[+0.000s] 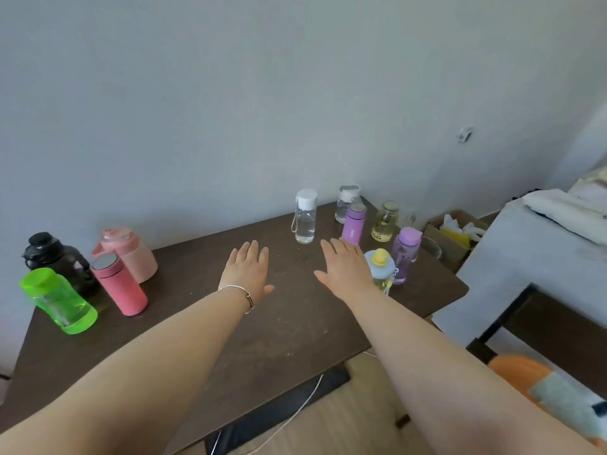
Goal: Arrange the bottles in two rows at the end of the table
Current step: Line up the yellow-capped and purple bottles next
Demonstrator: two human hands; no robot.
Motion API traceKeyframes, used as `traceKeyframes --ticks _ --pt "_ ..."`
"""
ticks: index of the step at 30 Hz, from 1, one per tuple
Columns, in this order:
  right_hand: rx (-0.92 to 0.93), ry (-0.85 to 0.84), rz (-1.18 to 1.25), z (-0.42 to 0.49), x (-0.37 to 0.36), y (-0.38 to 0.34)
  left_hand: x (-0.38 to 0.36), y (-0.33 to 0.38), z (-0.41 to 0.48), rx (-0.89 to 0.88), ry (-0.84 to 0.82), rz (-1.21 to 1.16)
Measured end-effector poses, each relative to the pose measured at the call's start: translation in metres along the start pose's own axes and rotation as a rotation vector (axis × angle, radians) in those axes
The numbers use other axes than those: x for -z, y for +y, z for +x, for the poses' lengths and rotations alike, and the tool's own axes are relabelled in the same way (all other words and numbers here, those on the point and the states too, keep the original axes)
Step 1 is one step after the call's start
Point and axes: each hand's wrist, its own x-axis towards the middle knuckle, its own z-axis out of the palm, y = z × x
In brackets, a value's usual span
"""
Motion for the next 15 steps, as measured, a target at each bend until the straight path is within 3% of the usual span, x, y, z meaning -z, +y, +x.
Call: traceKeyframes --ticks 7,15 --pt "-0.058 0.036 0.011 -0.024 0.019 0.116 0.013 0.115 0.025 -0.051 -0.021 -0.054" --pt "-0.236 0.009 0.034 -0.044 0.002 0.202 0.019 0.178 0.059 -0.129 -0.021 -0.110"
